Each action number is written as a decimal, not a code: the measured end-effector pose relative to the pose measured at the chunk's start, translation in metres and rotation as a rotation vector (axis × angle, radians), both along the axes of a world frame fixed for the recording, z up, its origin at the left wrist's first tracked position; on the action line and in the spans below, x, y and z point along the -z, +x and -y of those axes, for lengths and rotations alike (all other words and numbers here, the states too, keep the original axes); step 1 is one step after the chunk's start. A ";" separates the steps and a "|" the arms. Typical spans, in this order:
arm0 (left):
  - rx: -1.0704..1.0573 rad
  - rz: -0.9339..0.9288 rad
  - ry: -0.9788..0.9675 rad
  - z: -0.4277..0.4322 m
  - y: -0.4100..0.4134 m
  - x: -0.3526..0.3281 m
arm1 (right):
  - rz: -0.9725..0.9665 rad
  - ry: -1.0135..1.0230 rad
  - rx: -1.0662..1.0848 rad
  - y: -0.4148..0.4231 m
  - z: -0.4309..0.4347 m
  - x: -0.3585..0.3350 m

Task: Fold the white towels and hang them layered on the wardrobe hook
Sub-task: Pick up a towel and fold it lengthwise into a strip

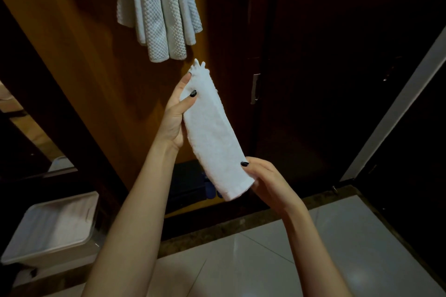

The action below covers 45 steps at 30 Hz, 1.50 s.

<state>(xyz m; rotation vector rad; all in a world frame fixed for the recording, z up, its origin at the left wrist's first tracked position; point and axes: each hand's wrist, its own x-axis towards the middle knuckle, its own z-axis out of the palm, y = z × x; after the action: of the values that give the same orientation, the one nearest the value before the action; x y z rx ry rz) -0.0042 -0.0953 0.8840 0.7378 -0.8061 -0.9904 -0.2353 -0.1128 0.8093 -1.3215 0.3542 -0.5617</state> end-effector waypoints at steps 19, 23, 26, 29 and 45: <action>-0.447 -0.026 0.125 -0.012 0.014 0.047 | -0.169 -0.425 0.737 -0.006 0.008 -0.013; -0.485 -0.076 0.161 -0.012 0.015 0.060 | -0.130 -0.461 0.590 -0.011 0.020 -0.014; -0.501 -0.039 0.183 -0.013 0.021 0.059 | -0.155 -0.348 0.401 -0.019 0.034 -0.012; -0.528 -0.013 0.185 -0.014 0.026 0.054 | -0.224 -0.335 0.271 -0.020 0.046 -0.012; -0.549 0.290 0.296 -0.034 0.093 0.004 | -0.045 -0.306 0.471 0.053 0.108 -0.037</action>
<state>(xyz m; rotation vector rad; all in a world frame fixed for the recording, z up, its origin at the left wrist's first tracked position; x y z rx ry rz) 0.0885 -0.0612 0.8804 1.2988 -0.6532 -0.5121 -0.1822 -0.2213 0.8460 -1.5542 0.6438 -1.0118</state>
